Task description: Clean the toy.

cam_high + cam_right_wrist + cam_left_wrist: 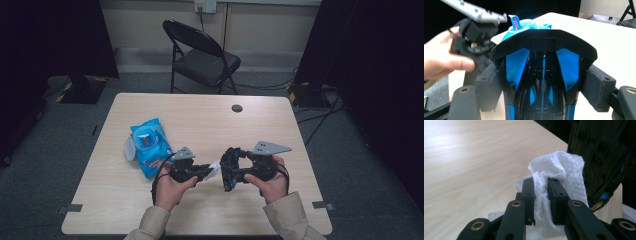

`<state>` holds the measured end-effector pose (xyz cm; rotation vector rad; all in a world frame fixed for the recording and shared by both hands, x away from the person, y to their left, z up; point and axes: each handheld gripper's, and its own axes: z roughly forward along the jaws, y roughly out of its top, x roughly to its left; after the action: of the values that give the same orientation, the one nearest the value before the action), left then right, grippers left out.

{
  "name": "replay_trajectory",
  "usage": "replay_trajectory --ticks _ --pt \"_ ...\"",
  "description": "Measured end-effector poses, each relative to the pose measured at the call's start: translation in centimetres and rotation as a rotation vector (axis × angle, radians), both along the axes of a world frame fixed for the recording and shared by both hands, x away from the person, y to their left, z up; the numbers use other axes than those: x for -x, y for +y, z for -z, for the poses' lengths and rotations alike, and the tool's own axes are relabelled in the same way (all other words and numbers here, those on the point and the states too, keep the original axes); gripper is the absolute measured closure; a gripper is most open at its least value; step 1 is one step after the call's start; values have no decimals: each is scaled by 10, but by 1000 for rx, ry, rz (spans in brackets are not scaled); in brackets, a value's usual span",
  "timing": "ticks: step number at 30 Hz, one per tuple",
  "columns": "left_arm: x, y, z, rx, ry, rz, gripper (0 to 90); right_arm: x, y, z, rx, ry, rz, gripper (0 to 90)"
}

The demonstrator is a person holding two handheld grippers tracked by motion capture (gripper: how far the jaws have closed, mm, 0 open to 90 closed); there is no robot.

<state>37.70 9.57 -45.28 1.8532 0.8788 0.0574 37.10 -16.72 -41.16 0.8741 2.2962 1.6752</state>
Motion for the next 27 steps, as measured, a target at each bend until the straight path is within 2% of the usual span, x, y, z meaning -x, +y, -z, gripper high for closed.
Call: replay_trajectory --ticks 5,10,13,17,27 --pt "-4 3 -15 23 -26 -16 766 2 0 4 -1 7 -9 258" --pt "-9 9 -32 74 -51 -50 766 5 3 6 9 2 -24 258" --pt "-11 10 -38 88 -61 -63 766 7 5 9 16 5 -34 258" --pt "-11 5 -38 87 -61 -53 766 9 11 10 20 5 -52 258" --pt "-8 -12 -27 81 -46 -11 766 10 20 7 17 -1 -76 258"
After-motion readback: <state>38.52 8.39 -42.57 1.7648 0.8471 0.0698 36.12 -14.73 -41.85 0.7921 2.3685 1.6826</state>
